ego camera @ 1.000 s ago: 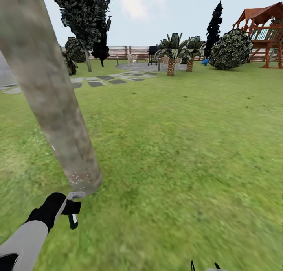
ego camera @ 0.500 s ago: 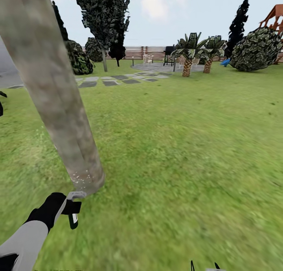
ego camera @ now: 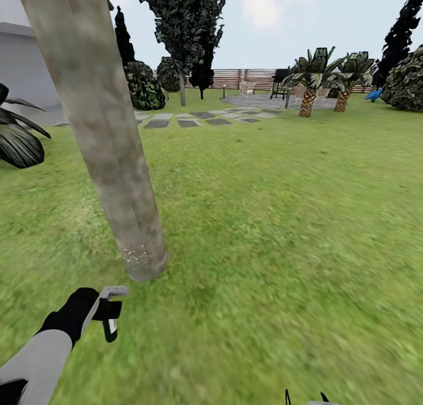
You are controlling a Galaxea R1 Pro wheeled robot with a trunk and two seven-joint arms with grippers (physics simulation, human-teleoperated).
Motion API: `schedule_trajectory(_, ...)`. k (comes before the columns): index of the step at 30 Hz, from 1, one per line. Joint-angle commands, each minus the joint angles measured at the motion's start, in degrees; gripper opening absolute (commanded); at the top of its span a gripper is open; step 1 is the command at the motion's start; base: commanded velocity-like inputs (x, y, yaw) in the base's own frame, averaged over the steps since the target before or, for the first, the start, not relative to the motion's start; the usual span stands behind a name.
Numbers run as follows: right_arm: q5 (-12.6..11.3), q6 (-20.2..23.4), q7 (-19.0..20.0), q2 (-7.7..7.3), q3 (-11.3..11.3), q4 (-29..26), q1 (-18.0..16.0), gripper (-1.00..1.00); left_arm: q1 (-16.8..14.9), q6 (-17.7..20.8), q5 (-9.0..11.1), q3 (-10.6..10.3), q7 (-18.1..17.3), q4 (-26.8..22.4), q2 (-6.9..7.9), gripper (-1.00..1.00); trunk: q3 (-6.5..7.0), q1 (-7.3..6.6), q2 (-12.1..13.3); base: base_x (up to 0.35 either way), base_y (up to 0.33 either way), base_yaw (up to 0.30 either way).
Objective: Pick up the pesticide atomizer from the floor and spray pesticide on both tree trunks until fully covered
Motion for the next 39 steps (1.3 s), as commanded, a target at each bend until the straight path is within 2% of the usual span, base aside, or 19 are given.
schedule_trajectory(1, 0.00, 0.00, 0.00, -0.01, 0.01, 0.00, 0.00, 1.00, 0.00, -0.04, -0.05, 0.00, -0.06, 0.00, -0.10, -1.00, 0.00, 0.00, 0.00, -0.008, -0.005, 0.057)
schedule_trajectory(2, -0.03, 0.00, 0.00, -0.01, -0.01, 0.00, 0.00, 1.00, 0.00, -0.08, -0.04, 0.05, -0.14, 0.01, -0.56, -1.00, 0.00, 0.00, 0.00, -0.004, -0.003, 0.029)
schedule_trajectory(6, -0.02, -0.01, 0.00, 0.01, 0.02, 0.00, 0.00, 1.00, -0.70, 0.19, -0.45, -0.60, -0.10, 0.05, -5.76, -1.00, 0.00, 0.00, 0.00, -0.001, 0.000, 0.005)
schedule_trajectory(7, -0.05, -0.07, 0.00, 0.01, 0.03, 0.00, 0.00, 1.00, -2.15, 0.84, -0.49, -1.03, -0.44, -0.09, -7.06, -1.00, 0.00, 0.00, 0.00, 0.000, 0.000, 0.000)
schedule_trajectory(10, -0.01, -0.08, 0.00, 0.01, 0.04, 0.00, 0.00, 1.00, -3.58, 2.54, -0.58, -1.27, -0.84, -0.05, -6.21, -1.00, 0.00, 0.00, 0.00, 0.000, 0.000, 0.000)
schedule_trajectory(12, 0.02, -0.07, 0.00, 0.01, 0.05, 0.00, 0.00, 1.00, -3.78, 2.82, -0.60, -1.28, -1.11, -0.01, -4.63, -1.00, 0.00, 0.00, 0.00, 0.000, 0.000, 0.000)
schedule_trajectory(13, 0.03, -0.03, 0.00, 0.01, 0.05, 0.00, 0.00, 1.00, -3.87, 2.91, -0.57, -1.25, -2.14, -0.04, -2.51, -1.00, 0.00, 0.00, 0.00, 0.000, 0.000, 0.000)
schedule_trajectory(14, 0.03, -0.01, 0.00, 0.01, 0.05, 0.00, 0.00, 1.00, -3.92, 2.93, -0.62, -1.24, -3.73, -0.11, -1.37, -1.00, 0.00, 0.00, 0.00, 0.000, 0.000, 0.000)
schedule_trajectory(16, 0.03, 0.00, 0.00, 0.01, 0.05, 0.00, 0.00, 1.00, -3.99, 2.96, -0.75, -1.28, -5.48, -0.15, -0.85, -1.00, 0.00, 0.00, 0.00, 0.000, 0.000, 0.000)
schedule_trajectory(18, 0.03, 0.00, 0.00, 0.01, 0.05, 0.00, 0.00, 1.00, -4.16, 3.08, -1.13, -1.52, -6.26, -0.36, -1.51, -1.00, 0.00, 0.00, 0.00, 0.000, 0.000, 0.000)
schedule_trajectory(23, 0.01, 0.00, 0.00, 0.01, 0.01, 0.00, 0.00, 1.00, -6.26, 7.38, -1.34, -6.38, -6.55, -2.02, -4.57, -1.00, 0.00, 0.00, 0.00, 0.000, 0.000, 0.000)
schedule_trajectory(26, 0.03, 0.00, 0.00, 0.01, 0.03, 0.00, 0.00, 1.00, -6.55, 8.56, -1.28, -6.96, -6.56, -3.66, -4.18, -1.00, 0.00, 0.00, 0.00, 0.000, 0.000, 0.000)
schedule_trajectory(27, 0.03, 0.00, 0.00, 0.00, 0.02, 0.00, 0.00, 1.00, -6.66, 8.72, -1.39, -7.00, -6.56, -3.88, -3.58, -1.00, 0.00, 0.00, 0.00, 0.000, 0.000, 0.000)
schedule_trajectory(28, 0.03, 0.00, 0.00, 0.01, 0.04, 0.00, 0.00, 1.00, -6.90, 8.78, -1.35, -7.01, -6.57, -3.94, -2.69, -1.00, 0.00, 0.00, 0.00, 0.000, 0.000, 0.000)
schedule_trajectory(30, 0.01, 0.00, 0.00, 0.01, 0.01, 0.00, 0.00, 1.00, -8.32, 9.45, -1.08, -6.83, -6.57, -3.92, 0.14, -1.00, 0.00, 0.00, 0.00, 0.000, 0.000, 0.000)
schedule_trajectory(31, 0.02, 0.00, 0.00, 0.01, 0.00, 0.00, 0.00, 1.00, -8.98, 10.83, -1.05, -6.74, -6.57, -3.93, 1.23, -1.00, 0.00, 0.00, 0.00, 0.000, 0.000, 0.000)
schedule_trajectory(32, 0.03, 0.00, 0.00, 0.01, 0.00, 0.00, 0.00, 1.00, -9.17, 11.59, -1.06, -6.75, -6.57, -3.95, 1.50, -1.00, 0.00, 0.00, 0.00, 0.000, 0.000, 0.000)
schedule_trajectory(35, 0.03, 0.00, 0.00, 0.01, 0.02, 0.00, 0.00, 1.00, -9.52, 13.13, -1.10, -6.99, -6.57, -4.08, 0.72, -1.00, 0.00, 0.00, 0.00, 0.000, 0.000, 0.000)
schedule_trajectory(39, 0.02, 0.00, 0.00, 0.01, 0.03, 0.00, 0.00, 1.00, -10.85, 13.31, -1.17, -7.11, -6.55, -4.12, -1.85, -1.00, 0.00, 0.00, 0.00, -0.118, 0.026, 0.000)
